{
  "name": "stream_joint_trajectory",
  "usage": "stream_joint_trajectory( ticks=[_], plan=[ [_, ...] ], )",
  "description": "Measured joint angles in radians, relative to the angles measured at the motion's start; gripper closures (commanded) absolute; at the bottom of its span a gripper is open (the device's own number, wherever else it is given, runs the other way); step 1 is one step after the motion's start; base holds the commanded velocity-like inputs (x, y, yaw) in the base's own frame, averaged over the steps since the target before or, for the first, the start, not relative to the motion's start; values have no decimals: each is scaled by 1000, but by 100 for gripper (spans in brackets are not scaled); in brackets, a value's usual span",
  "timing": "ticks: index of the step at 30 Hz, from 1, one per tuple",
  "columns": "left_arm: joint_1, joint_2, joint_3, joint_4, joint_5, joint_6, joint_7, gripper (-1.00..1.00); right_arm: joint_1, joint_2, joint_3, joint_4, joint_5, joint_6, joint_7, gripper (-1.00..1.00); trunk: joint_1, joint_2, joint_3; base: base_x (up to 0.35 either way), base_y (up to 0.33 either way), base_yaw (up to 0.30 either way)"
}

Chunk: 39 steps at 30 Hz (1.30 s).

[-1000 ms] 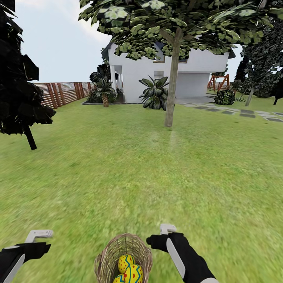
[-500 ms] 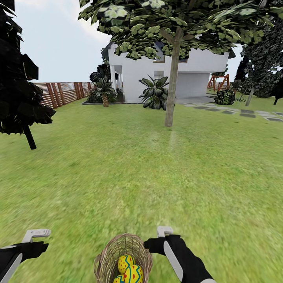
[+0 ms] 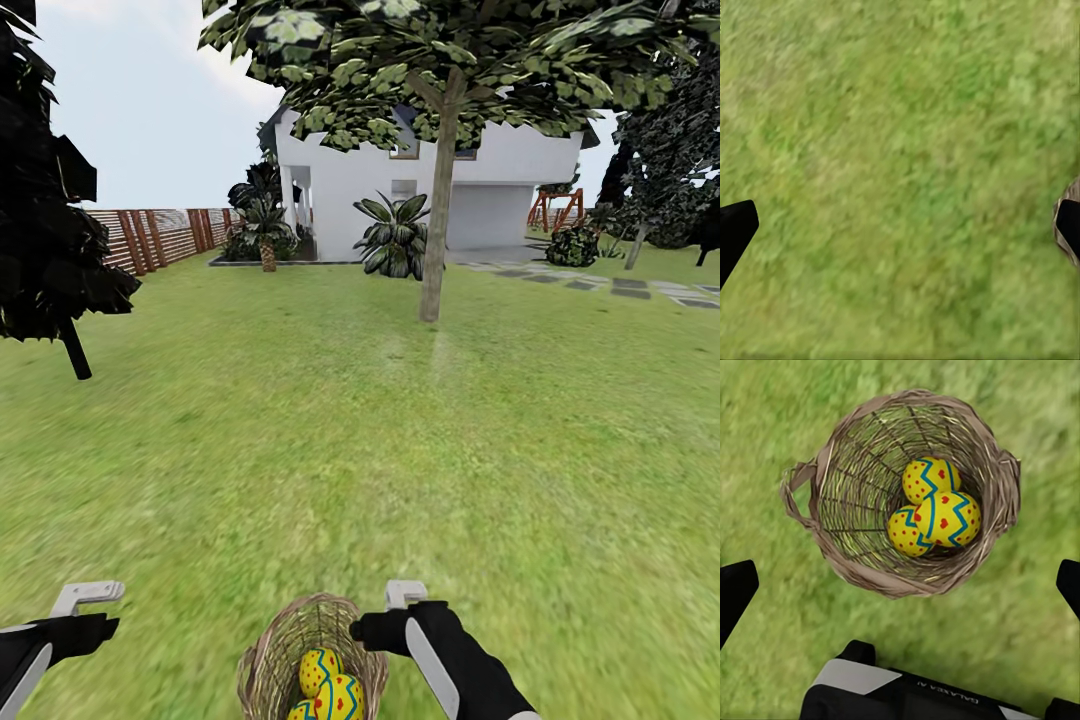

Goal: Take the three Easter eggs out of the wicker basket on the lawn in the garden, then place them on the lawn next to a single tree (choose any tree) so that all three eggs are next to the same tree and none are left in the basket.

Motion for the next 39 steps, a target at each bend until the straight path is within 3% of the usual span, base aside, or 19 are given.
stream_joint_trajectory(
  ticks=[39],
  plan=[
    [0, -1, 6, 1, 0, -1, 3, -100, 3, 0, -6, 0, -5, -12, 0, -100, 150, -274, -123, 0, 0, 0]
  ],
)
